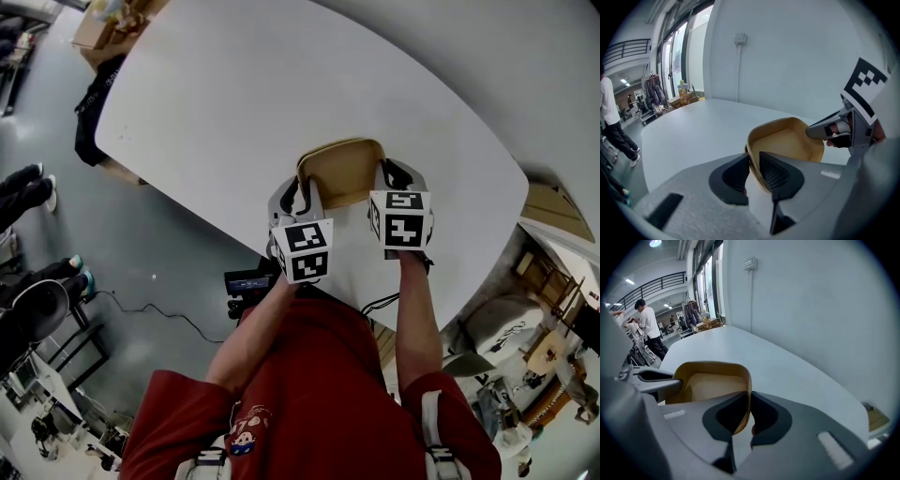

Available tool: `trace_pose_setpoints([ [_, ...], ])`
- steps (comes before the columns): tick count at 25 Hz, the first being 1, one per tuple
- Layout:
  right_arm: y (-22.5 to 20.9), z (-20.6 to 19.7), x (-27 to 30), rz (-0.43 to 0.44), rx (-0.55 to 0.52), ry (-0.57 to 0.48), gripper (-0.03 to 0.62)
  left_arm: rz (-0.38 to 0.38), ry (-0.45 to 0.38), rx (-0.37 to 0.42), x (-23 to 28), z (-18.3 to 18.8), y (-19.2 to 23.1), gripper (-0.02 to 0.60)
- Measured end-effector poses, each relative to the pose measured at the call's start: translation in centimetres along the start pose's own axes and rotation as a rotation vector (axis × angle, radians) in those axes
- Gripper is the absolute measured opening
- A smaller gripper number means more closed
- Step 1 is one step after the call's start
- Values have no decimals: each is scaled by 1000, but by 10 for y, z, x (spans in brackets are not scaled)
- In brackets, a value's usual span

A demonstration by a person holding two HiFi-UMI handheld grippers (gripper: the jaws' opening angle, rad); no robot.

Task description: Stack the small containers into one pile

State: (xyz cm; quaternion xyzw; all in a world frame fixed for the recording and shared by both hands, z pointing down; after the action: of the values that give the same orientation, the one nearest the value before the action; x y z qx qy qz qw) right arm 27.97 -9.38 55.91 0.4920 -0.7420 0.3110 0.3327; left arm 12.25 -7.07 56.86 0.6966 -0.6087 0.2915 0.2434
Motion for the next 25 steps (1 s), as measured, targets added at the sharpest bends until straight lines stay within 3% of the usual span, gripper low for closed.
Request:
trace_pose_setpoints([
  [9, 4, 1, 7, 10, -14, 19, 29, 32, -9, 11, 2, 1, 7, 74],
  [25, 5, -1, 16, -8, -39, 44, 35, 23, 0, 7, 11, -3, 11, 94],
])
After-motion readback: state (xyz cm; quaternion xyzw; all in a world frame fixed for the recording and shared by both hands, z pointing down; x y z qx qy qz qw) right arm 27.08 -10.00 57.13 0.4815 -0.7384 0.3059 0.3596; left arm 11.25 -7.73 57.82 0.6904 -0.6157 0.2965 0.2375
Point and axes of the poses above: the fingertips, and each gripper's own axes: x forward along the fingers, y to its left, z out of its top, the point moved 1 cm from there along -x, backward along the fingers, and after that the axes turned 11 degrees about z, right-handed, at the moved point
